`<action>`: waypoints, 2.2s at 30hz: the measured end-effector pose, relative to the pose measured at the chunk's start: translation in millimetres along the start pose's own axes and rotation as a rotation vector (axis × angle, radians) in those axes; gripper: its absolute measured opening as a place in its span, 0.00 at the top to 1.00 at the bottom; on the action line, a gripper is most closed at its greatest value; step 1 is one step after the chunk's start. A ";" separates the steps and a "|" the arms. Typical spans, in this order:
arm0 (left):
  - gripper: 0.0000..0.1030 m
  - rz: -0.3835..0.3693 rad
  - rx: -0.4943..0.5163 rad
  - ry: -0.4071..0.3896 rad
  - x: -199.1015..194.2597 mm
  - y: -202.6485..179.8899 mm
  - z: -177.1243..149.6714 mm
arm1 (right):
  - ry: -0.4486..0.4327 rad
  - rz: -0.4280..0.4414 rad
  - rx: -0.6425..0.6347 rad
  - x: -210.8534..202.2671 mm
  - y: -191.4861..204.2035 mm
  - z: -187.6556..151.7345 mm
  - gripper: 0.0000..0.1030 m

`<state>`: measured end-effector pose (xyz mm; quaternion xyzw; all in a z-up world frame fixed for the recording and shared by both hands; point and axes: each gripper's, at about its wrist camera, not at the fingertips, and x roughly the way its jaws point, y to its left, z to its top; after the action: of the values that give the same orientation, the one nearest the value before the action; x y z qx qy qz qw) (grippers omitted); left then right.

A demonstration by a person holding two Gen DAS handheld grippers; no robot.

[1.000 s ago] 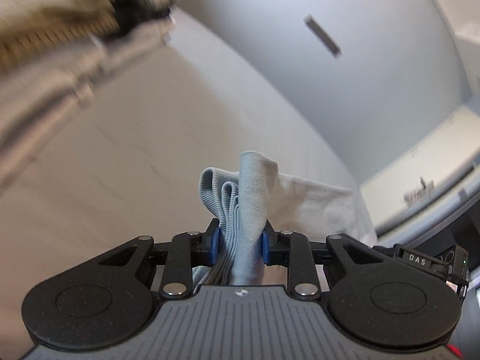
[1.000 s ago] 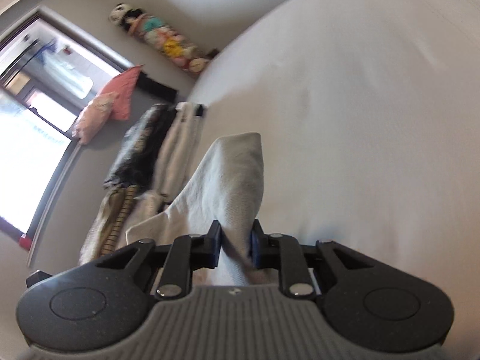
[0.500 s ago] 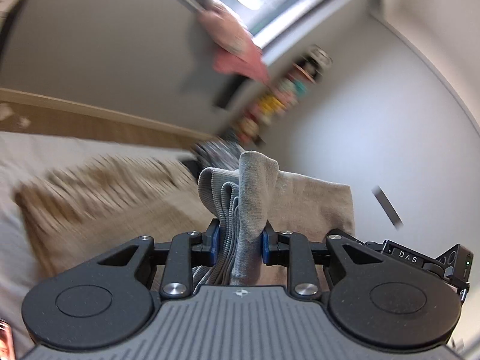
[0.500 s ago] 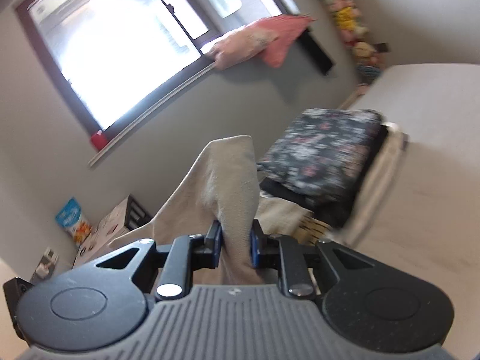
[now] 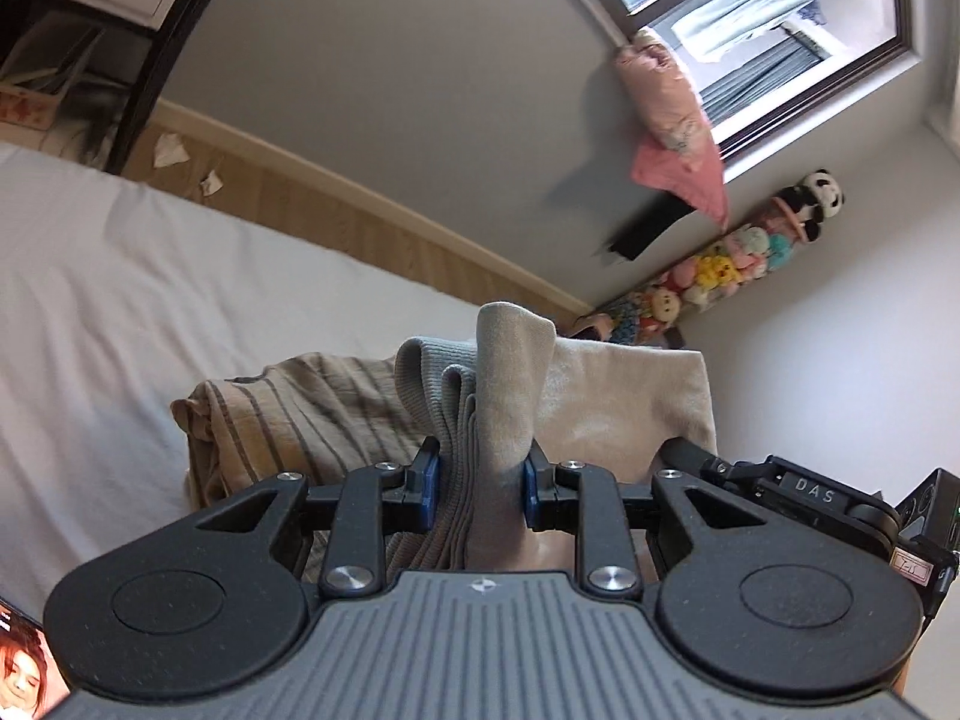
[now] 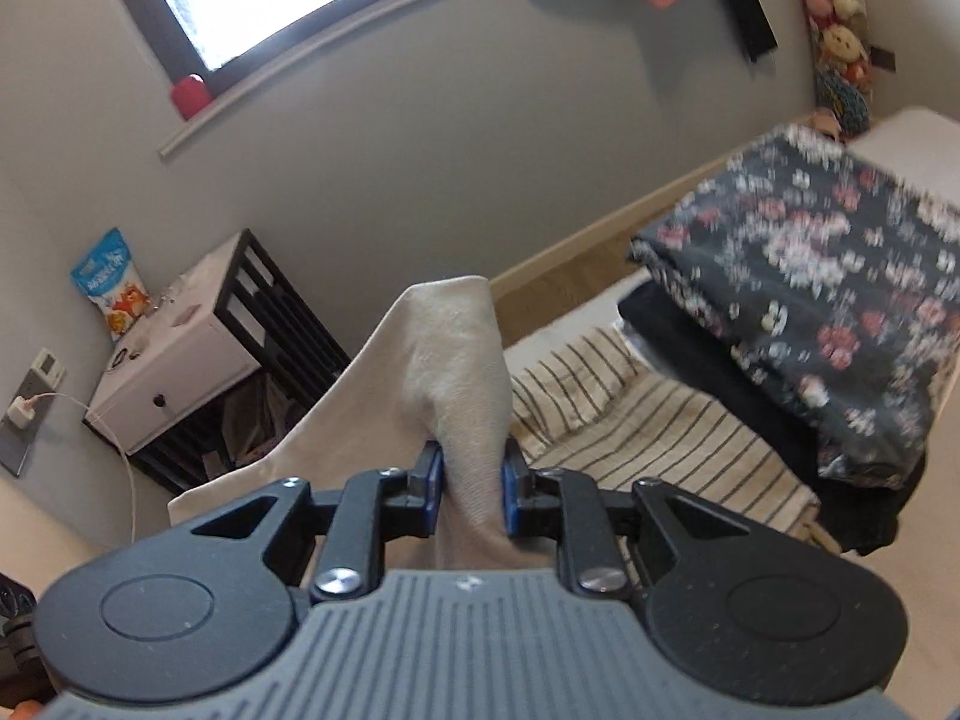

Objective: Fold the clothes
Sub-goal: 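Lift the folded shirt with both grippers and carry it to the clothes stack, then lower the folded shirt onto the striped clothes stack with both grippers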

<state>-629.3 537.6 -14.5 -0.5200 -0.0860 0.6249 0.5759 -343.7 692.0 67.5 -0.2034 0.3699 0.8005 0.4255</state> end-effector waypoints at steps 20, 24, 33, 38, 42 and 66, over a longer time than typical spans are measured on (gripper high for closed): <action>0.71 0.028 0.000 0.043 8.1 15.0 5.4 | -0.185 0.182 0.424 -28.7 -108.5 -107.8 0.42; 0.71 0.034 0.003 0.048 8.3 14.7 5.1 | -0.186 0.204 0.455 -21.3 -101.8 -124.7 0.59; 0.72 -0.030 -0.002 -0.011 -17.9 1.5 8.4 | -0.300 0.199 0.322 -56.7 -58.6 -91.6 0.78; 0.72 -0.062 -0.133 -0.027 -25.8 4.7 -6.8 | -0.272 0.114 0.332 -51.2 -55.5 -62.1 0.78; 0.72 -0.026 -0.117 -0.021 -7.6 9.4 -19.3 | -0.251 0.045 0.396 -37.8 -69.4 -67.2 0.78; 0.53 -0.026 0.237 -0.024 -41.0 4.8 0.7 | -0.308 -0.114 0.210 -60.1 -50.7 -92.1 0.64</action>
<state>-641.2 503.2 4.9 -0.4397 -0.0252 0.6292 0.6404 -267.3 608.1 25.5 -0.0538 0.3700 0.7536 0.5407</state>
